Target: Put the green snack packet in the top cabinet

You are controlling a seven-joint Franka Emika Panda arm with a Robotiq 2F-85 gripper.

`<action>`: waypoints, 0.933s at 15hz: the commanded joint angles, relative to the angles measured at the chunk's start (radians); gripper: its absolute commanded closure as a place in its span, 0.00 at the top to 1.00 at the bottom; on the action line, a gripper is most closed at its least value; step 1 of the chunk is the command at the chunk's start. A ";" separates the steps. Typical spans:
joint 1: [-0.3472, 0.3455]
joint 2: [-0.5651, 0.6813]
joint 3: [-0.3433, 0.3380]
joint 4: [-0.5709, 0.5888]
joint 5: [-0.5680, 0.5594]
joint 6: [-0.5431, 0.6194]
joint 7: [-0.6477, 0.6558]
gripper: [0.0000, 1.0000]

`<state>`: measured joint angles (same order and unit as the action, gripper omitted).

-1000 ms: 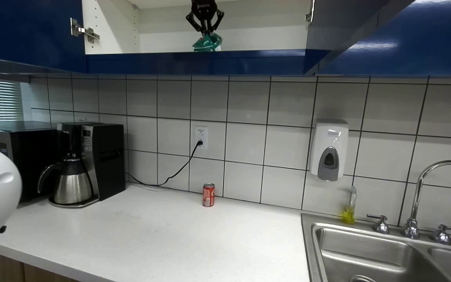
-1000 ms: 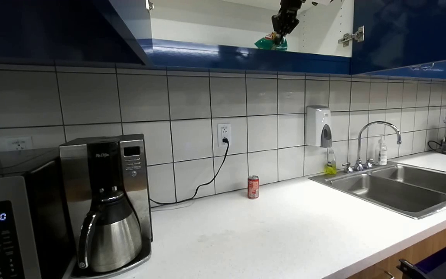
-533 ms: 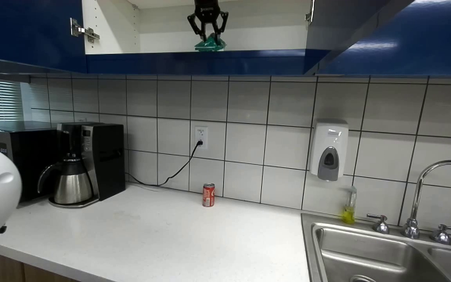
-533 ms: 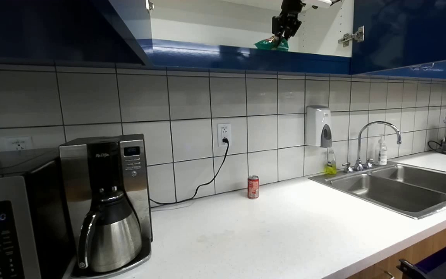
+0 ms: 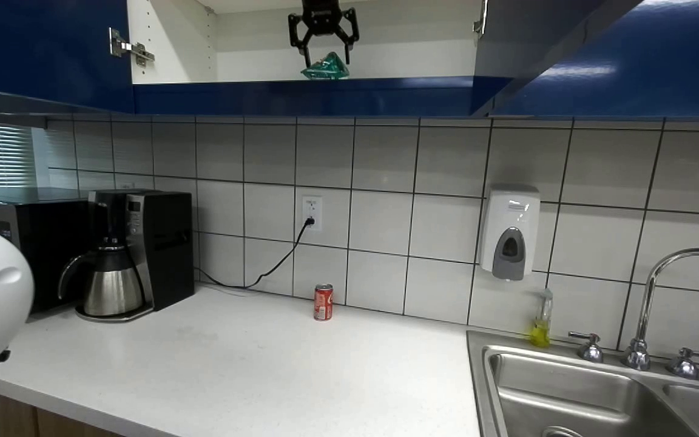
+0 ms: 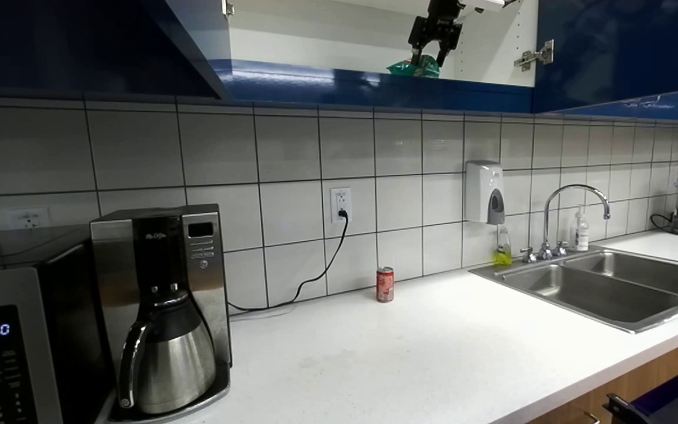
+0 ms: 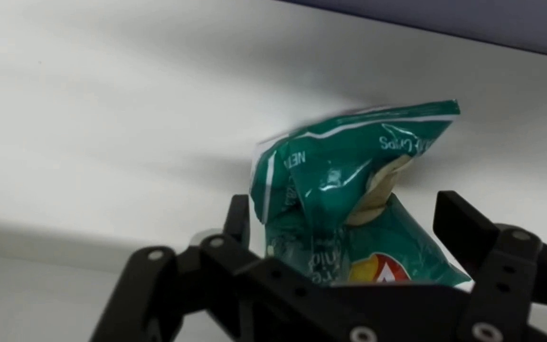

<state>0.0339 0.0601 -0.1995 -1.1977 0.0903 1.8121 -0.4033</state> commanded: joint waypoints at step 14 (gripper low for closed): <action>0.040 -0.167 0.027 -0.091 -0.059 -0.084 0.025 1.00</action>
<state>0.0594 -0.0317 -0.1907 -1.2237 0.0683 1.7562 -0.4008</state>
